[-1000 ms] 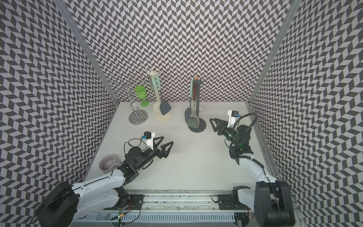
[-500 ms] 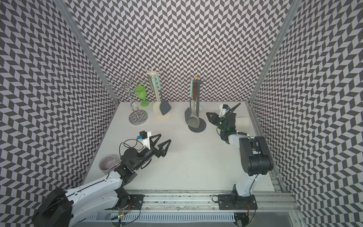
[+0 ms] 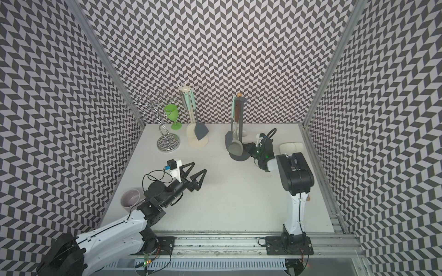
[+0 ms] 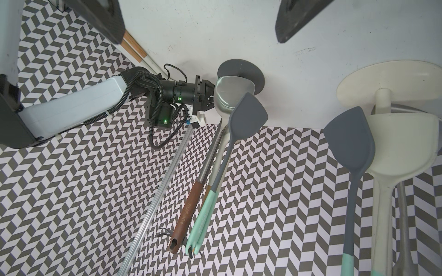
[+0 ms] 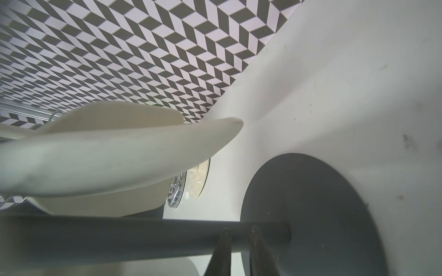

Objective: Take the spatula off the kitchen utensil rack
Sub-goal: Adjust the rack at the center of the board.

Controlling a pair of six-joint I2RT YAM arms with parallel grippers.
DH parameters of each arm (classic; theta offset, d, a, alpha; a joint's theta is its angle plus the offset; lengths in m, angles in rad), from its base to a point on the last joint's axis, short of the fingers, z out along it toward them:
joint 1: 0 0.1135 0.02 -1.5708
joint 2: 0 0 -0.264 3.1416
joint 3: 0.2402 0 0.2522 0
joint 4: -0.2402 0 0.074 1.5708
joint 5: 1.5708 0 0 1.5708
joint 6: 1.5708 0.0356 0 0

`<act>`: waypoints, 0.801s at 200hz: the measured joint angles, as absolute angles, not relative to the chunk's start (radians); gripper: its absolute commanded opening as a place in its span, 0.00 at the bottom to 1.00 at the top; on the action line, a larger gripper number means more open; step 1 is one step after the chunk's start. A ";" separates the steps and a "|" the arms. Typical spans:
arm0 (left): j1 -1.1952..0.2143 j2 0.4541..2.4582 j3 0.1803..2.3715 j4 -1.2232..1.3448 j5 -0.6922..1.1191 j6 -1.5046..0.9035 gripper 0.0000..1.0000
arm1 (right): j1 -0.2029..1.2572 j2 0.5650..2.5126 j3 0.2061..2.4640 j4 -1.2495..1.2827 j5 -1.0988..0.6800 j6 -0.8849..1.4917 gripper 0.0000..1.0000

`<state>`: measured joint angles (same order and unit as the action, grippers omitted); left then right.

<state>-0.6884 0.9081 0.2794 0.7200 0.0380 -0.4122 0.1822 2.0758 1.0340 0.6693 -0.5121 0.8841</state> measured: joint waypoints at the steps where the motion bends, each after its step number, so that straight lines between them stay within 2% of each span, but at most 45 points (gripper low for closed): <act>1: -0.688 0.908 0.279 0.720 0.038 -0.412 1.00 | 0.183 2.078 1.036 0.669 -0.512 0.885 0.16; 160: -0.688 0.886 0.271 0.715 0.019 -0.412 1.00 | 0.292 2.224 1.163 0.689 -0.448 1.010 0.19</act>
<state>-0.6884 0.8864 0.2710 0.7151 0.0185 -0.4122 0.2920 2.2238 1.1633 0.6891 -0.4480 1.0103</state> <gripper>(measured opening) 0.996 0.185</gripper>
